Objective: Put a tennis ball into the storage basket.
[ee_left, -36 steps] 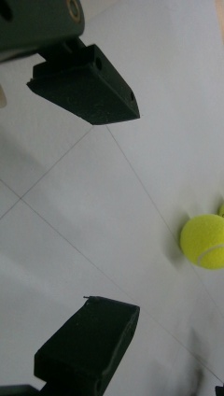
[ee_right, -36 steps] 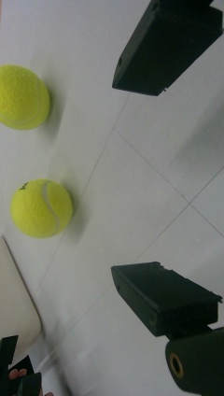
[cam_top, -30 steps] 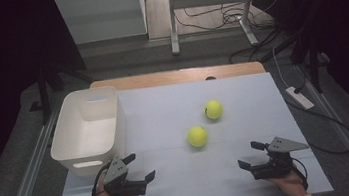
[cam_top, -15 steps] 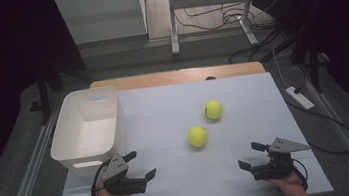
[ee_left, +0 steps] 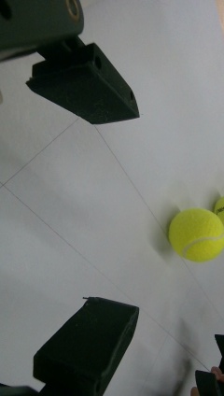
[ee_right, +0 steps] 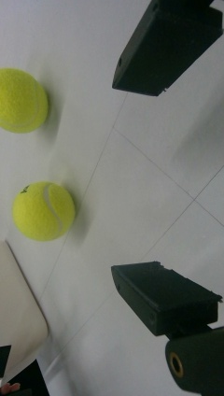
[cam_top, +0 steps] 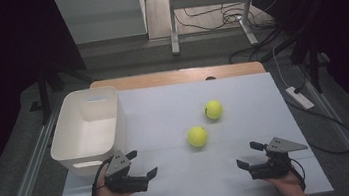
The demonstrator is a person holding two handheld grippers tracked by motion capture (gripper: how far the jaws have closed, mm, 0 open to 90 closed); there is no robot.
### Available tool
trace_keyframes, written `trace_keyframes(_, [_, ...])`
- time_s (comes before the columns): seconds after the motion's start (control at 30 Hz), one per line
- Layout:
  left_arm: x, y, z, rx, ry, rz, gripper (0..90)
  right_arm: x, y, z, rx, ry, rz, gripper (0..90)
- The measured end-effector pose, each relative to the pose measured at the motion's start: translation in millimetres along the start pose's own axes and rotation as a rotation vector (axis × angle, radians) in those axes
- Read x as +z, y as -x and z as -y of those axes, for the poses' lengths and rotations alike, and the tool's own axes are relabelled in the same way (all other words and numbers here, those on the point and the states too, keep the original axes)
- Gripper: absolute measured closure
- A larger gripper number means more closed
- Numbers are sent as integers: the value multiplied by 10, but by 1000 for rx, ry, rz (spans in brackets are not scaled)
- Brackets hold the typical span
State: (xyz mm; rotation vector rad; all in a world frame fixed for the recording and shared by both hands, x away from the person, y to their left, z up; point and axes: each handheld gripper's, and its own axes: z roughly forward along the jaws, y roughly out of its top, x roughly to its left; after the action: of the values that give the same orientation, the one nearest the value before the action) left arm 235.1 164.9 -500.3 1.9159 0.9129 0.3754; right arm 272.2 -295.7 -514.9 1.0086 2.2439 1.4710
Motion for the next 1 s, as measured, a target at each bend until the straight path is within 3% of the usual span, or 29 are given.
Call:
trace_keyframes(0.7, [76, 54, -166, 19, -22, 2, 88, 3, -2, 7, -15, -6, -3, 104])
trace_keyframes(1.0, [115, 105, -206, 28, -31, 31, 106, 0, -2, 2, -18, -2, -6, 105])
